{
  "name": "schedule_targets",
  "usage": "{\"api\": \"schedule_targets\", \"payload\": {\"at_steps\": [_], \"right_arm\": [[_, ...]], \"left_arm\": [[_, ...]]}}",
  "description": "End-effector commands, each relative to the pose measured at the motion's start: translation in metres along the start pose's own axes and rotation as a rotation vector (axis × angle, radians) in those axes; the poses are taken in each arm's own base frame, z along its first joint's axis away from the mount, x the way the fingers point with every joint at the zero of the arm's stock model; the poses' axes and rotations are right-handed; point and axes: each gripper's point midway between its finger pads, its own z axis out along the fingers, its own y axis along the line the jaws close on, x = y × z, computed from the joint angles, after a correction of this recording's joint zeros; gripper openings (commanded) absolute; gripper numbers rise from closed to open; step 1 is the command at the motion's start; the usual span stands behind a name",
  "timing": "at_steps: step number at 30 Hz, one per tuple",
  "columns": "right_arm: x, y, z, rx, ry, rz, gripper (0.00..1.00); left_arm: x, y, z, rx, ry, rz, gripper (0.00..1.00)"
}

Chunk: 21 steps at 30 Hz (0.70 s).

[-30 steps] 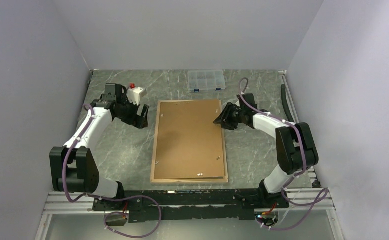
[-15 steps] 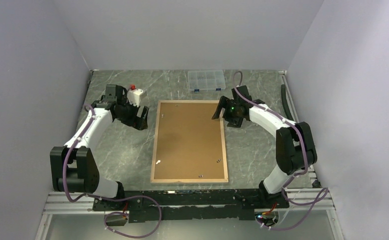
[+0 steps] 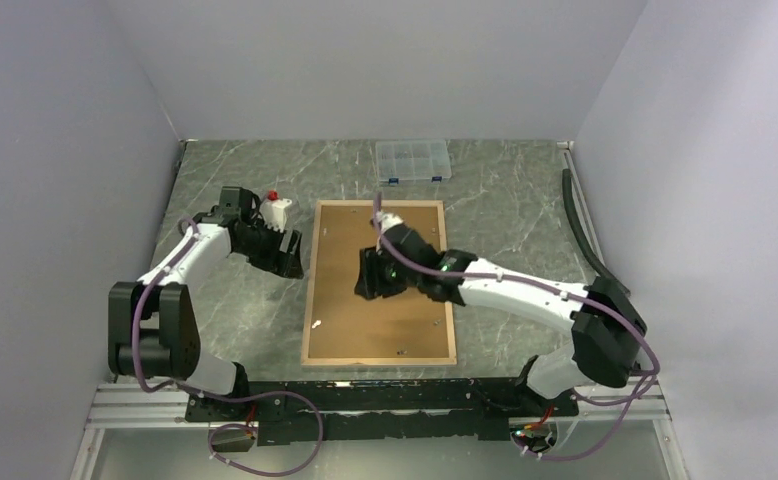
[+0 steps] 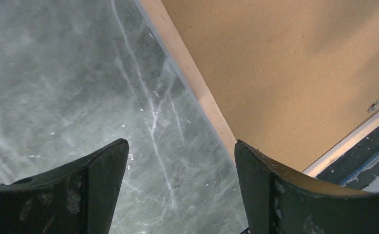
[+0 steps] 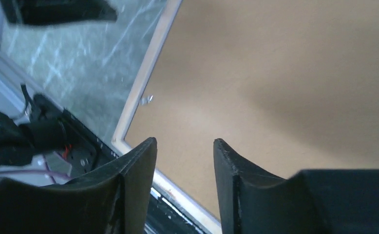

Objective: Put the photo into the frame
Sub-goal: Install the photo frame at the center of the board.

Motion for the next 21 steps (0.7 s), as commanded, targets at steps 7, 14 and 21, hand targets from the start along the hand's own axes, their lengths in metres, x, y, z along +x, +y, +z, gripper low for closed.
{"api": "schedule_targets", "payload": {"at_steps": [7,14,21], "right_arm": [[0.051,0.057,0.036,-0.129,-0.031,-0.273,0.00],[0.073,0.067,0.061,-0.083,-0.078,-0.516,0.00],[0.090,0.080,0.083,-0.044,-0.135,-0.741,0.00]], "left_arm": [[0.004,-0.014,0.035,0.179,0.042,-0.088,0.62],[0.008,-0.020,0.045,0.248,0.059,-0.111,0.51],[0.010,-0.018,0.053,0.267,0.083,-0.130,0.35]]}}
